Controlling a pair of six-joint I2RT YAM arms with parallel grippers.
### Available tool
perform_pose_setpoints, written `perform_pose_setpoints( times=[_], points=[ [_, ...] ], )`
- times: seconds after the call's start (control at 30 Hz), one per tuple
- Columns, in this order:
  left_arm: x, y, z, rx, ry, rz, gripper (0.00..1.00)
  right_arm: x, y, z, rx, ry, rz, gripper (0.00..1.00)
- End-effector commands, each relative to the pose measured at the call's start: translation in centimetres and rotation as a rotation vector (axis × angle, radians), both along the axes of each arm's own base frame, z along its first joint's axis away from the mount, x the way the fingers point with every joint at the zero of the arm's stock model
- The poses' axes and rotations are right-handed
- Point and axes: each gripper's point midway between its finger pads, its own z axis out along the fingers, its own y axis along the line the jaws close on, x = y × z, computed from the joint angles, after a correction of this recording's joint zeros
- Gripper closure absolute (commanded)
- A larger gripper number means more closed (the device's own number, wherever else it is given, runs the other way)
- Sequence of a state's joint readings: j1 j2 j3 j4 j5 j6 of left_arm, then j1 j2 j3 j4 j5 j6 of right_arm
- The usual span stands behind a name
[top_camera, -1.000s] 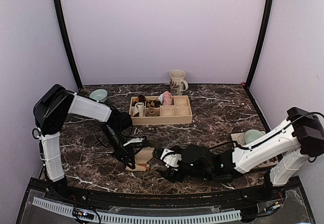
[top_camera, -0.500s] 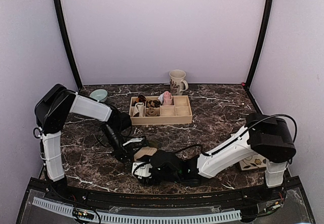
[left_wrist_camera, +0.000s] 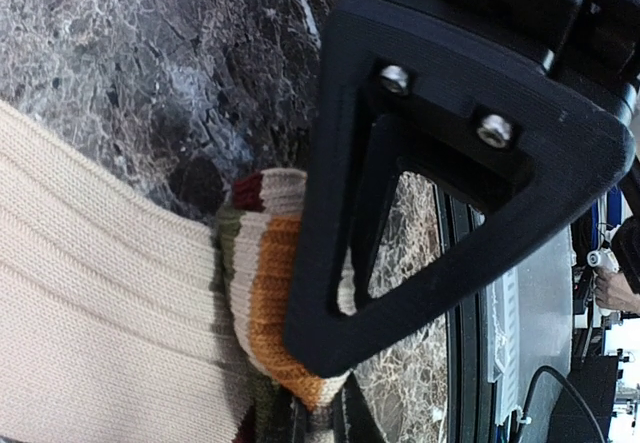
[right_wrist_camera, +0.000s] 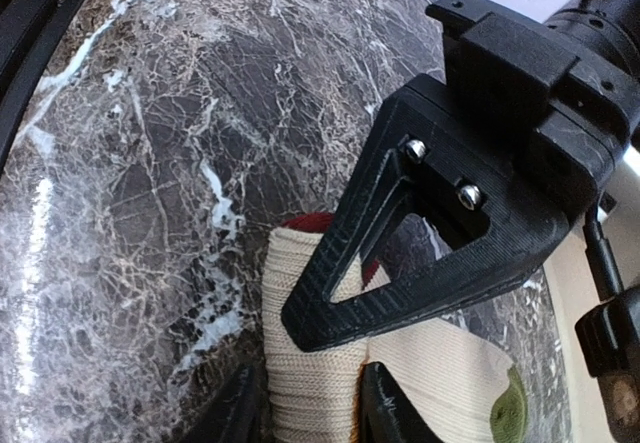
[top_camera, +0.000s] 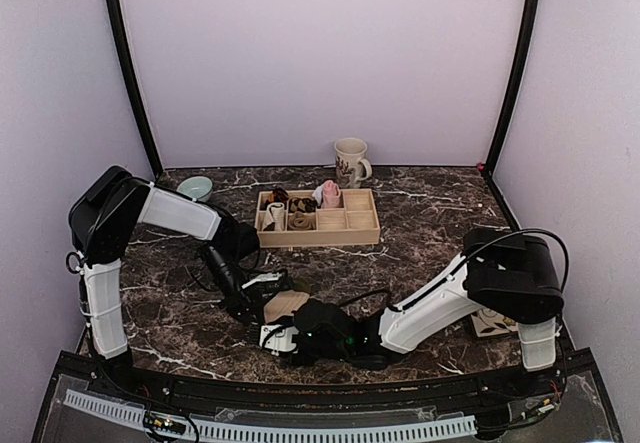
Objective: Roll the socks
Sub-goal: Roll the sock at the center of the board.
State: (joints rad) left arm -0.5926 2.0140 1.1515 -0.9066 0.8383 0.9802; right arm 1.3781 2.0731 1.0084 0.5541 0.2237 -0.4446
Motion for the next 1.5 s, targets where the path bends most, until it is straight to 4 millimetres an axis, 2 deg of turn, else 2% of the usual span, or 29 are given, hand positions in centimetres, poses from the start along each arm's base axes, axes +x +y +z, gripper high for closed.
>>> perform_pose_setpoints(
  times=[0.0,0.23,0.27,0.3,0.4,0.43,0.53,0.57,0.6,0.7,0.73,0.77,0.93,1.0,1.07,1.17,1.23,1.33,1.47],
  points=[
    [-0.5,4.2,-4.1,0.227,-0.049,-0.083,0.99,0.4,0.4,-1.3,-0.006,0.022,-0.008,0.69],
    [-0.3,3.9,-3.6,0.209,-0.066,-0.083,0.92,0.2,-0.7,-3.4,-0.032,0.073,-0.033,0.69],
    [-0.1,3.9,-3.4,0.205,-0.076,-0.081,0.91,0.0,-0.8,-3.7,-0.036,0.084,-0.033,0.7],
    [0.0,3.8,-3.2,0.202,-0.086,-0.078,0.88,-0.1,-0.9,-3.9,-0.041,0.097,-0.031,0.75],
    [0.6,3.8,-2.6,0.192,-0.117,-0.051,0.77,-0.5,-0.9,-4.7,-0.065,0.13,-0.026,0.97],
    [0.8,3.9,-2.3,0.186,-0.123,-0.031,0.73,-0.5,-1.0,-4.8,-0.069,0.141,-0.031,1.0],
    [1.2,4.7,-1.7,0.18,-0.133,0.013,0.64,-0.5,-1.2,-4.8,-0.065,0.154,-0.041,1.0],
    [1.4,5.1,-1.6,0.182,-0.141,0.027,0.53,-0.5,-1.3,-4.9,-0.067,0.158,-0.045,1.0],
    [1.6,5.5,-1.4,0.188,-0.158,0.041,0.48,-0.5,-1.4,-5.0,-0.071,0.159,-0.05,1.0],
    [2.5,6.6,-0.7,0.19,-0.22,0.09,0.46,-0.6,-1.9,-5.4,-0.088,0.176,-0.059,1.0],
    [2.9,6.9,-0.4,0.186,-0.246,0.11,0.3,-0.6,-2.1,-5.6,-0.095,0.185,-0.063,1.0],
    [3.4,7.2,0.0,0.182,-0.279,0.13,0.29,-0.6,-2.2,-5.8,-0.105,0.194,-0.07,1.0],
    [4.9,8.8,1.9,0.156,-0.497,0.178,0.28,-0.2,-2.5,-5.9,-0.086,0.338,-0.095,1.0],
    [4.6,9.1,2.4,0.132,-0.556,0.134,0.28,0.1,-2.6,-6.3,-0.082,0.419,-0.111,1.0],
    [3.9,9.1,3.2,0.105,-0.561,0.082,0.29,0.1,-2.4,-6.5,-0.074,0.531,-0.112,1.0],
    [3.9,9.0,4.0,0.089,-0.57,0.059,0.31,0.7,-2.5,-6.7,-0.064,0.687,-0.135,1.0],
    [4.0,8.9,4.0,0.072,-0.604,0.055,0.32,1.0,-2.7,-6.8,-0.05,0.774,-0.16,1.0],
    [3.0,8.9,3.9,0.032,-0.644,0.015,0.31,1.8,-3.1,-7.1,-0.038,0.875,-0.203,1.0],
    [1.3,7.8,2.7,0.103,-0.718,-0.169,0.31,2.8,-3.9,-8.6,-0.057,1.026,-0.274,1.0]
  ],
)
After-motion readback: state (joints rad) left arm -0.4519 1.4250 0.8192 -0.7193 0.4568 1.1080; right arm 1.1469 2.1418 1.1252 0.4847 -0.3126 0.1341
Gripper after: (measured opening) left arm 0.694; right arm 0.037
